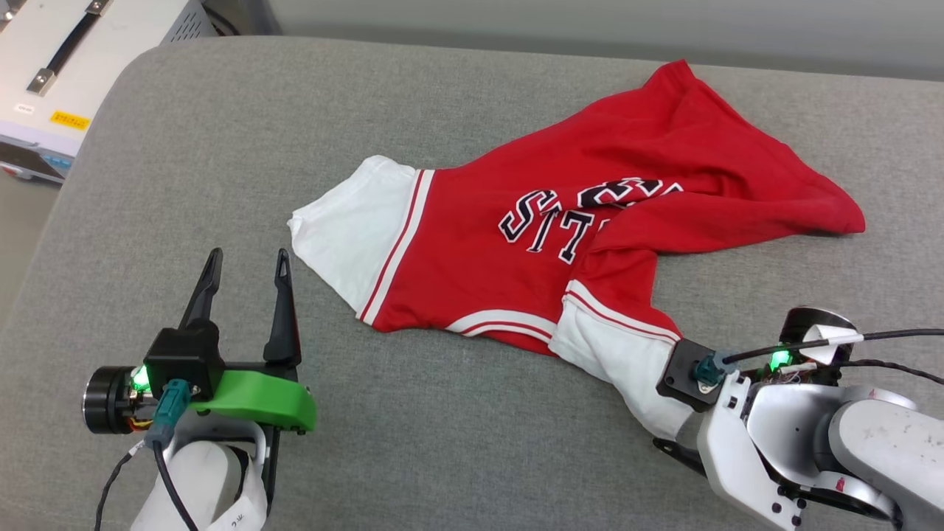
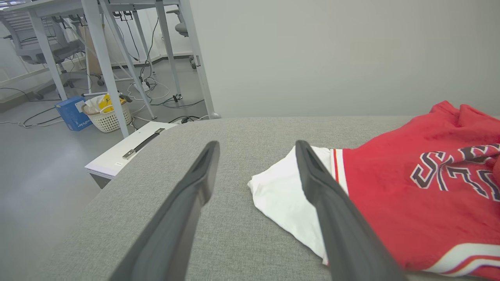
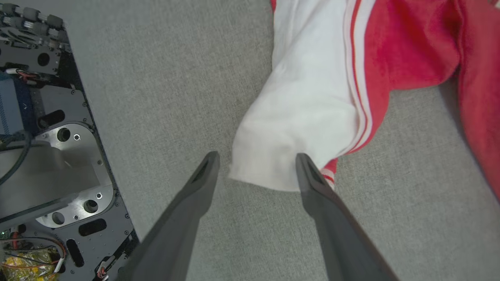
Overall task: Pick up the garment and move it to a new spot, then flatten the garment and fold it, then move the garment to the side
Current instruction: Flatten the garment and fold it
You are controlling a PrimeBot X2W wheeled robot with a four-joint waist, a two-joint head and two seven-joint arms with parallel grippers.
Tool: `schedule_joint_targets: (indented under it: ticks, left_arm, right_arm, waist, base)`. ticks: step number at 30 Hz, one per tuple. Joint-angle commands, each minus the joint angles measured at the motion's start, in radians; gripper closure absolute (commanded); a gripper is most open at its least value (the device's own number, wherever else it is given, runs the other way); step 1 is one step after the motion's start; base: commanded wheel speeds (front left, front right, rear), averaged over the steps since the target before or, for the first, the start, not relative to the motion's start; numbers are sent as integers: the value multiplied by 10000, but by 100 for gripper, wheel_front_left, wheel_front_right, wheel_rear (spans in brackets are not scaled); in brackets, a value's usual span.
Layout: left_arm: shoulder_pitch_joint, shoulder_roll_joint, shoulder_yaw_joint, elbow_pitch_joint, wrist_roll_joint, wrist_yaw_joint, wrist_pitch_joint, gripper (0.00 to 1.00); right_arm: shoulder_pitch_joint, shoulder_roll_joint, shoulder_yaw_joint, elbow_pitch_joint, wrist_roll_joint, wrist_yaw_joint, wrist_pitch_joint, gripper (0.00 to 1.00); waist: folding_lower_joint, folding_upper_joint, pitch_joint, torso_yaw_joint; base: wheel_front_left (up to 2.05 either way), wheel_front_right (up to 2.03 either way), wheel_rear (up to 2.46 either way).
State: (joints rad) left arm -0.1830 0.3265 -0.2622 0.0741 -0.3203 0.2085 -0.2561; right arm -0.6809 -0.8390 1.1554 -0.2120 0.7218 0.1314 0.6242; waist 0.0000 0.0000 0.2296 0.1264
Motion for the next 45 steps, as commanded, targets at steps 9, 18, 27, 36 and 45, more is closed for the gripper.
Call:
schedule_joint_targets:
  ticks: [9,18,27,36,45]
  left_arm:
    - [-384,-817,742,255,849,-712,-56,0]
    - [-200,-1262,1395,492,1333,-1156,-57,0]
    - [289,-1458,1903,561,1680,-1505,-57,0]
    - [707,-1557,2238,554,1903,-1733,-57,0]
    - [612,-1724,2364,598,2111,-1966,-57,0]
  right_arm:
    - [-528,473,1117,1968,41,-7,-720,0]
    - [-637,723,1181,2494,470,-7,-2262,100]
    - [605,684,-912,1725,2130,-7,-4448,100]
    - [3058,896,-4284,1821,3771,-7,-6417,100]
    - [4497,1331,-7433,4219,4415,-7,-7450,100]
  waist:
    - [0,0,886,401]
    - [0,0,626,203]
    - [0,0,-124,-287]
    - [0,0,-488,-885]
    - [0,0,-382,-1095]
  base:
    - [0,0,0]
    - [0,0,0]
    - [0,0,0]
    - [0,0,0]
    - [0,0,0]
